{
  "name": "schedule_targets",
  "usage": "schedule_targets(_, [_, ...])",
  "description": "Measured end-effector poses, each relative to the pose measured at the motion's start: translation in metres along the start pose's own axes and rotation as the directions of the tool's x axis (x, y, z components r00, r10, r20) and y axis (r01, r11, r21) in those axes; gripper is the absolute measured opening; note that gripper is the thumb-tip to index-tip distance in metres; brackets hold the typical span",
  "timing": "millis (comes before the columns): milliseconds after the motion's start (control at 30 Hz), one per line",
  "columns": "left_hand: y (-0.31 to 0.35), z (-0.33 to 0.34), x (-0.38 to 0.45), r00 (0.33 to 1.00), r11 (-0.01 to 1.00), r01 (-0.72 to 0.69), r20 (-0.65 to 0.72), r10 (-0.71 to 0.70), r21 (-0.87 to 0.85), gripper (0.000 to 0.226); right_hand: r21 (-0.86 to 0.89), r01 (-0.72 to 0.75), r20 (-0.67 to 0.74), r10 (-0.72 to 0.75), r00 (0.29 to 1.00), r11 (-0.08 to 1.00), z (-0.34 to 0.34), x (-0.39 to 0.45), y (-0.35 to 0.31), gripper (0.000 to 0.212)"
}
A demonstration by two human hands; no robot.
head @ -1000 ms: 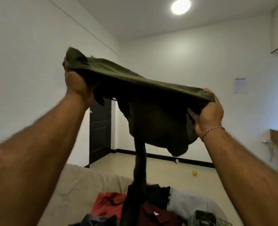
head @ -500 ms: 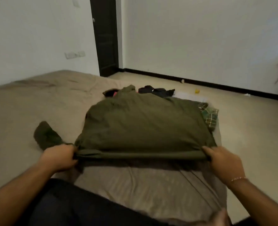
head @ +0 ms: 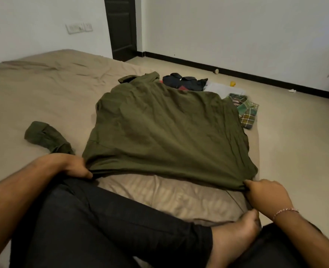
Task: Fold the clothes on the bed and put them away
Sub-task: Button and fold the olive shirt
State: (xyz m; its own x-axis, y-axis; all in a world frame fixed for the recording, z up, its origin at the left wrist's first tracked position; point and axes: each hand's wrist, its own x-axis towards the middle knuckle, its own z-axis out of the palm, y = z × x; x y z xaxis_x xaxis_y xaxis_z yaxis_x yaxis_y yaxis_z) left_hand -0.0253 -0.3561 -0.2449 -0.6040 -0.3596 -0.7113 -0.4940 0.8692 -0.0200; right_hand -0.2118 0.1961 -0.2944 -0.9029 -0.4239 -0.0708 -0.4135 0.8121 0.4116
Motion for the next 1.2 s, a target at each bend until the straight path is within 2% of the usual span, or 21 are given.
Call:
schedule_targets(33, [0.005, -0.006, -0.012, 1.000, 0.999, 0.009, 0.009, -0.010, 0.044, 0.064, 0.039, 0.020, 0.053, -0.022, 0.998, 0.999, -0.007, -0.003, 0.001, 0.011])
schedule_targets(67, [0.009, -0.012, -0.022, 1.000, 0.997, 0.023, -0.019, -0.021, 0.076, 0.057, 0.097, 0.016, 0.110, -0.026, 0.994, 0.995, -0.013, -0.002, 0.005, 0.021])
schedule_targets(100, [0.011, -0.019, -0.034, 0.996, 0.994, 0.038, -0.085, -0.029, 0.105, 0.057, 0.139, -0.003, 0.163, -0.020, 0.986, 0.990, -0.023, -0.002, 0.008, 0.028])
schedule_targets(167, [0.018, -0.038, -0.052, 0.950, 0.991, 0.088, -0.308, -0.053, 0.102, 0.061, 0.216, 0.003, 0.110, -0.027, 0.994, 0.976, -0.048, 0.001, 0.008, 0.028])
schedule_targets(233, [0.039, -0.055, -0.049, 0.801, 0.996, 0.078, -0.597, -0.034, 0.047, 0.059, 0.376, 0.069, -0.058, -0.051, 0.997, 0.924, -0.074, 0.013, -0.008, 0.030])
schedule_targets(267, [0.058, -0.060, -0.041, 0.700, 1.000, -0.005, -0.714, 0.012, 0.012, 0.057, 0.495, 0.112, -0.146, -0.044, 0.988, 0.862, -0.086, 0.024, -0.024, 0.032])
schedule_targets(300, [0.082, -0.064, -0.031, 0.602, 0.988, -0.153, -0.794, 0.084, -0.011, 0.055, 0.597, 0.158, -0.220, -0.029, 0.975, 0.787, -0.096, 0.039, -0.045, 0.033])
schedule_targets(333, [0.106, -0.065, -0.018, 0.547, 0.953, -0.304, -0.820, 0.170, -0.005, 0.056, 0.667, 0.208, -0.276, -0.023, 0.961, 0.716, -0.102, 0.056, -0.068, 0.033])
schedule_targets(367, [0.130, -0.063, 0.001, 0.528, 0.913, -0.407, -0.811, 0.253, 0.020, 0.059, 0.706, 0.252, -0.317, -0.023, 0.948, 0.662, -0.107, 0.074, -0.093, 0.035])
schedule_targets(400, [0.152, -0.058, 0.022, 0.544, 0.895, -0.444, -0.779, 0.313, 0.049, 0.064, 0.737, 0.279, -0.334, -0.028, 0.942, 0.616, -0.108, 0.092, -0.121, 0.040])
schedule_targets(467, [0.183, -0.041, 0.063, 0.633, 0.912, -0.405, -0.700, 0.331, 0.065, 0.073, 0.768, 0.249, -0.273, -0.050, 0.961, 0.590, -0.100, 0.121, -0.165, 0.053])
schedule_targets(533, [0.183, -0.017, 0.098, 0.731, 0.949, -0.316, -0.638, 0.242, -0.003, 0.077, 0.721, 0.146, -0.125, -0.080, 0.989, 0.677, -0.078, 0.138, -0.187, 0.061])
schedule_targets(600, [0.158, 0.005, 0.121, 0.783, 0.973, -0.207, -0.614, 0.103, -0.100, 0.078, 0.654, 0.047, 0.034, -0.091, 0.995, 0.755, -0.046, 0.142, -0.178, 0.066])
schedule_targets(700, [0.106, 0.006, 0.139, 0.800, 0.982, -0.047, -0.595, -0.073, -0.184, 0.084, 0.491, -0.039, 0.092, -0.007, 0.996, 0.870, -0.004, 0.140, -0.135, 0.075])
schedule_targets(800, [0.067, -0.008, 0.150, 0.833, 0.983, 0.048, -0.536, -0.138, -0.178, 0.090, 0.397, -0.110, 0.069, 0.090, 0.994, 0.911, 0.019, 0.137, -0.088, 0.078])
schedule_targets(900, [0.045, -0.007, 0.158, 0.832, 0.969, 0.071, -0.522, -0.189, -0.238, 0.087, 0.375, -0.181, 0.069, 0.167, 0.984, 0.909, 0.030, 0.134, -0.063, 0.078])
schedule_targets(1067, [0.036, -0.016, 0.150, 0.881, 0.968, 0.008, -0.456, -0.125, -0.249, 0.083, 0.388, -0.226, 0.068, 0.217, 0.974, 0.893, 0.028, 0.130, -0.065, 0.078])
schedule_targets(1100, [0.039, -0.019, 0.140, 0.860, 0.979, -0.039, -0.506, -0.068, -0.198, 0.078, 0.411, -0.205, 0.001, 0.224, 0.975, 0.888, 0.022, 0.127, -0.067, 0.077])
schedule_targets(1133, [0.047, -0.017, 0.124, 0.785, 0.984, -0.139, -0.618, 0.040, -0.113, 0.070, 0.449, -0.113, -0.111, 0.181, 0.977, 0.886, 0.015, 0.118, -0.071, 0.075])
schedule_targets(1167, [0.060, -0.015, 0.104, 0.617, 0.953, -0.301, -0.759, 0.208, 0.017, 0.058, 0.496, 0.055, -0.248, 0.080, 0.965, 0.867, 0.007, 0.107, -0.077, 0.074])
schedule_targets(1200, [0.080, -0.013, 0.082, 0.392, 0.864, -0.468, -0.832, 0.392, 0.186, 0.046, 0.514, 0.268, -0.375, -0.068, 0.924, 0.814, -0.002, 0.096, -0.083, 0.073])
